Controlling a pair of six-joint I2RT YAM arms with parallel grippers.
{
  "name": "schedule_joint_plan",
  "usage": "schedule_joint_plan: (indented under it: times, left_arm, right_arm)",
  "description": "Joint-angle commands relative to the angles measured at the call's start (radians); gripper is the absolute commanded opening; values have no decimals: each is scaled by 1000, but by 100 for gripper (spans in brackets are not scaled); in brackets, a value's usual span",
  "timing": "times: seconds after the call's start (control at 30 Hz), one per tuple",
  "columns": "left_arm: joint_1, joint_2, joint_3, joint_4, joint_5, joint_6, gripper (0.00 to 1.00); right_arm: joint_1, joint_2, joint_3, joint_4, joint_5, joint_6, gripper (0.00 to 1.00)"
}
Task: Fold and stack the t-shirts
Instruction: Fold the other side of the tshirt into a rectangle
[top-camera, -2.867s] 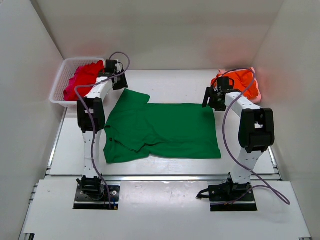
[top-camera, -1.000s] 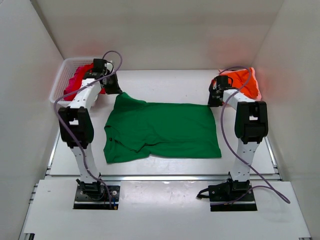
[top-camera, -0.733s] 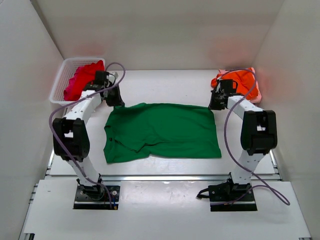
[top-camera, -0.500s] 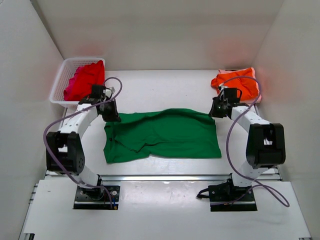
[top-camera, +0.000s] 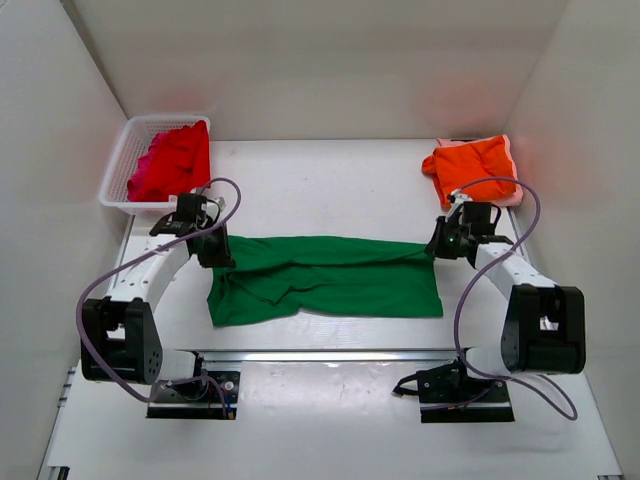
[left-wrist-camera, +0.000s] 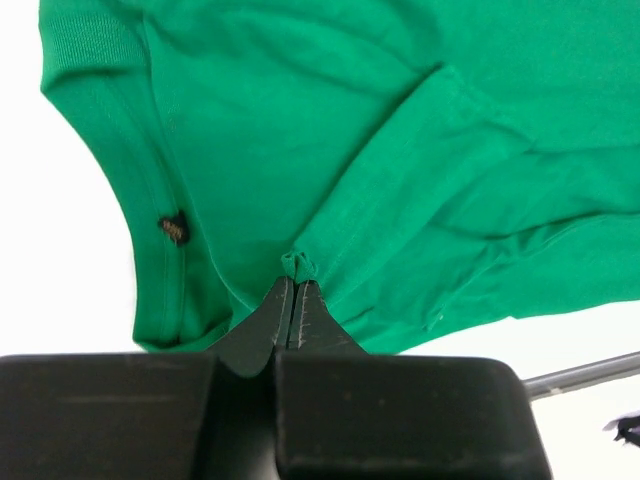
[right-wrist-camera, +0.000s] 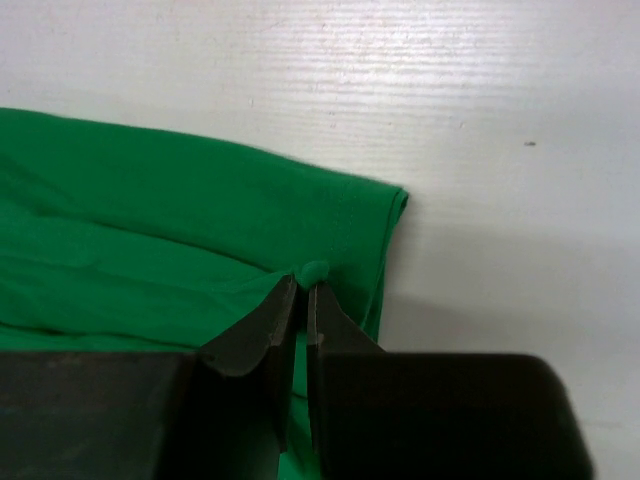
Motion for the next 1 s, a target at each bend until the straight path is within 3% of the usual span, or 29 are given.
schedule_joint_plan:
  times: [0.0, 0.33, 0.77, 0.83, 0.87, 0.93, 0.97]
  left_arm:
    - [14, -64, -22, -10, -8, 16, 0]
    - [36, -113, -26, -61, -29, 53, 0]
    - [39, -90, -123, -4, -35, 36, 0]
    - [42, -87, -141, 5, -28, 33, 6]
    - [51, -93, -137, 13, -25, 24, 24]
    - [48, -118, -115, 25, -23, 1, 41]
    - [47, -153, -108, 34, -17, -8, 43]
  right_arm:
    - [-12, -72, -36, 52, -22, -15, 0]
    - [-30, -153, -98, 35, -36, -35, 0]
    - [37, -199, -182, -29, 30, 14, 2]
    - [36, -196, -176, -74, 62, 25, 20]
    - [33, -201, -174, -83, 73, 23, 36]
    - [34, -241, -171, -72, 105, 22, 52]
    - [21, -253, -155, -74, 110, 20, 56]
